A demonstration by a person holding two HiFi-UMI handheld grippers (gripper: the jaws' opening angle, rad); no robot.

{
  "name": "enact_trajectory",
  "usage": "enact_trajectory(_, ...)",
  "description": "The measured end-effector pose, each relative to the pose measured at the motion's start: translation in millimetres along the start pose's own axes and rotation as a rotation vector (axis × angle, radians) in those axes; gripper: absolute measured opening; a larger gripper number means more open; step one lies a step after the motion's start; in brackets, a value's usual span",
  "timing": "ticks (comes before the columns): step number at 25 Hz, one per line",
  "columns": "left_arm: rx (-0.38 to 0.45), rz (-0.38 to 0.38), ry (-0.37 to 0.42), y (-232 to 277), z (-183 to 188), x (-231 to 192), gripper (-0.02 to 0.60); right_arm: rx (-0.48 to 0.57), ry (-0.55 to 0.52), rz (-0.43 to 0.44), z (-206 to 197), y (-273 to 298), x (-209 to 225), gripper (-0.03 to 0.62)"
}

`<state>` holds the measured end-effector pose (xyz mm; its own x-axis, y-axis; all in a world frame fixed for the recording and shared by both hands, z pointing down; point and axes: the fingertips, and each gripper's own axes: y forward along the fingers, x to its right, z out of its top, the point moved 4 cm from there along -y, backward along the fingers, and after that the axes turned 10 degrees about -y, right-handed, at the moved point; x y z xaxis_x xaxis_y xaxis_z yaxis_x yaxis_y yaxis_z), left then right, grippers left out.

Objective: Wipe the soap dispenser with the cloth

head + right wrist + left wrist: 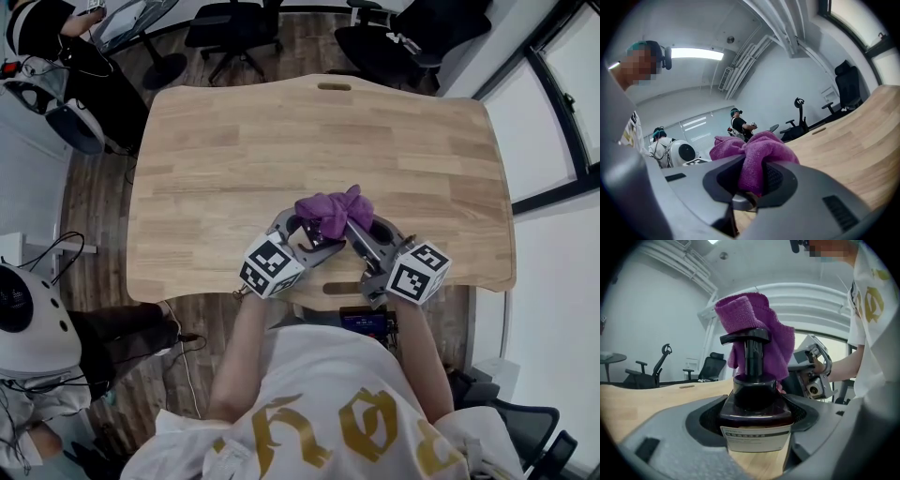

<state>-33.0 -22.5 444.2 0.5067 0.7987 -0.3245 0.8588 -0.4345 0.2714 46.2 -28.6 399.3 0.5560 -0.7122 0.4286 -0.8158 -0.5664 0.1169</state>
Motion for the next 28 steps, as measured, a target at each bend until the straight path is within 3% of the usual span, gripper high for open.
enact_trajectory(8, 0.069, -0.01, -0.065, 1.5, 10.2, -0.2, 0.359, 0.032, 0.045, 0.023, -7.2, -14.7, 1.1, 0.063)
enact_trajectory(14, 0.067, -0.033, -0.066, 11.4, 13.8, 7.3, 0.359, 0.09, 0.109, 0.025, -8.6, -29.5, 14.3, 0.067)
enact_trajectory(20, 0.088, -0.047, -0.06, 10.8, 24.5, 10.0, 0.357, 0.135, 0.144, -0.073, -7.3, -35.3, 29.8, 0.071)
enact_trajectory(28, 0.155, -0.069, -0.11, 6.2, 36.4, 8.0, 0.359, 0.024, 0.137, -0.178, -22.6, -28.5, 43.6, 0.061)
